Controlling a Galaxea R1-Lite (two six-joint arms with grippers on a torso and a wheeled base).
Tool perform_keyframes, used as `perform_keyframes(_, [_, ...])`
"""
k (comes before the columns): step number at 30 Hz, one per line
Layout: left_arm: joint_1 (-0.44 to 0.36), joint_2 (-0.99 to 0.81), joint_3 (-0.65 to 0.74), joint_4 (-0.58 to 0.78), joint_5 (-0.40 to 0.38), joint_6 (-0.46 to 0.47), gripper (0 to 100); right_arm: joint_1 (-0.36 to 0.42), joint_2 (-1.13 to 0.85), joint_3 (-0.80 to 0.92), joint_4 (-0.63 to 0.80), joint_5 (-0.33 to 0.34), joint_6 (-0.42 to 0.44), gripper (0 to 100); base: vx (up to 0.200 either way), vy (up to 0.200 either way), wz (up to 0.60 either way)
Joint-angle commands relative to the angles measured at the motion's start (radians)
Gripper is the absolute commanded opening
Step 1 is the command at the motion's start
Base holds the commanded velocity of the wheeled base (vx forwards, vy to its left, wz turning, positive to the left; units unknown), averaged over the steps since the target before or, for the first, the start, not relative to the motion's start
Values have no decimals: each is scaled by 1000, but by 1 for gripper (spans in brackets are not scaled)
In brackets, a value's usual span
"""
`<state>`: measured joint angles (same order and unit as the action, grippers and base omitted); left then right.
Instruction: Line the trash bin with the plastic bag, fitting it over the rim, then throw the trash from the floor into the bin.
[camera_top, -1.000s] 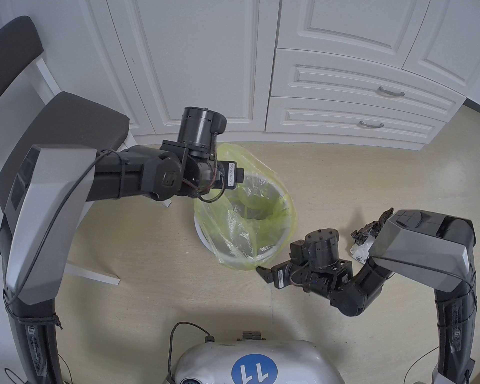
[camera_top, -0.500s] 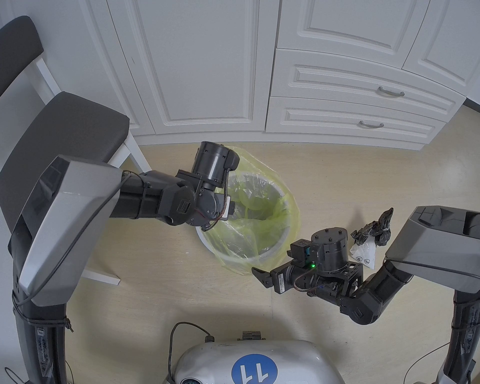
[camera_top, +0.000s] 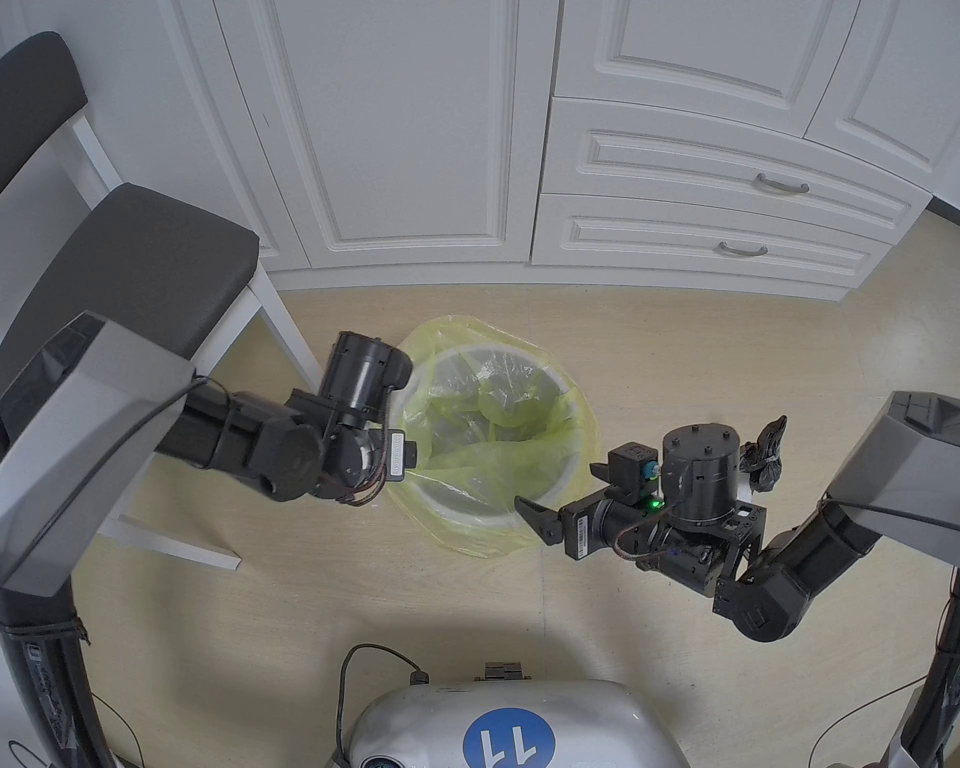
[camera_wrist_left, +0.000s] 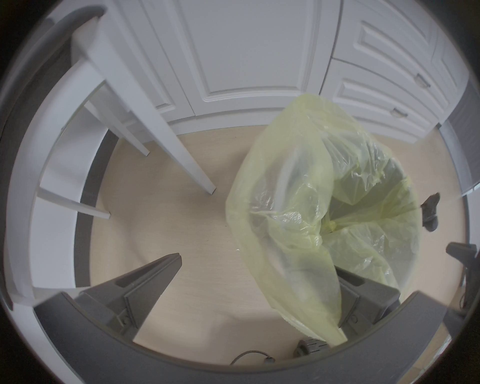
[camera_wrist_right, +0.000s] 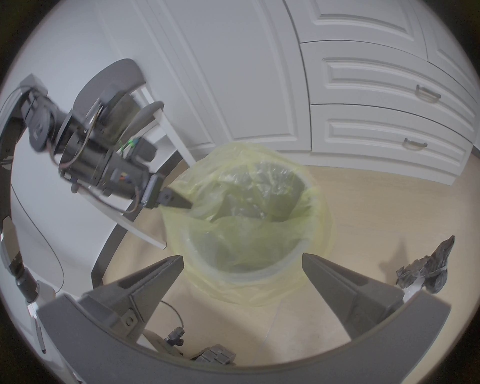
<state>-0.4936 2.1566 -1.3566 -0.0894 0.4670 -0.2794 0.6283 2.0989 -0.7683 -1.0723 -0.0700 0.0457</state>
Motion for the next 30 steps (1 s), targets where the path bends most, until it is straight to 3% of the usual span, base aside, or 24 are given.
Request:
perform_keyframes(1, [87, -201, 303, -282, -128, -57, 100, -76, -71, 32, -11, -4, 0, 100, 0, 0, 0])
perform_keyframes(5, [133, -235, 412, -395, -222, -70, 100, -117, -68, 52, -12, -2, 3, 100, 0, 0, 0])
perform_keyframes(15, [216, -199, 461, -402, -406, -72, 100, -131, -28, 73, -69, -17, 5, 100, 0, 0, 0])
perform_keyframes(23, [230, -29, 436, -472, -478, -136, 100, -127, 50, 64, -129, -19, 2, 100, 0, 0, 0])
perform_keyframes(30, [211, 65, 439, -583, -485, -187, 100, -125, 62, 57, -166, -19, 3, 100, 0, 0, 0])
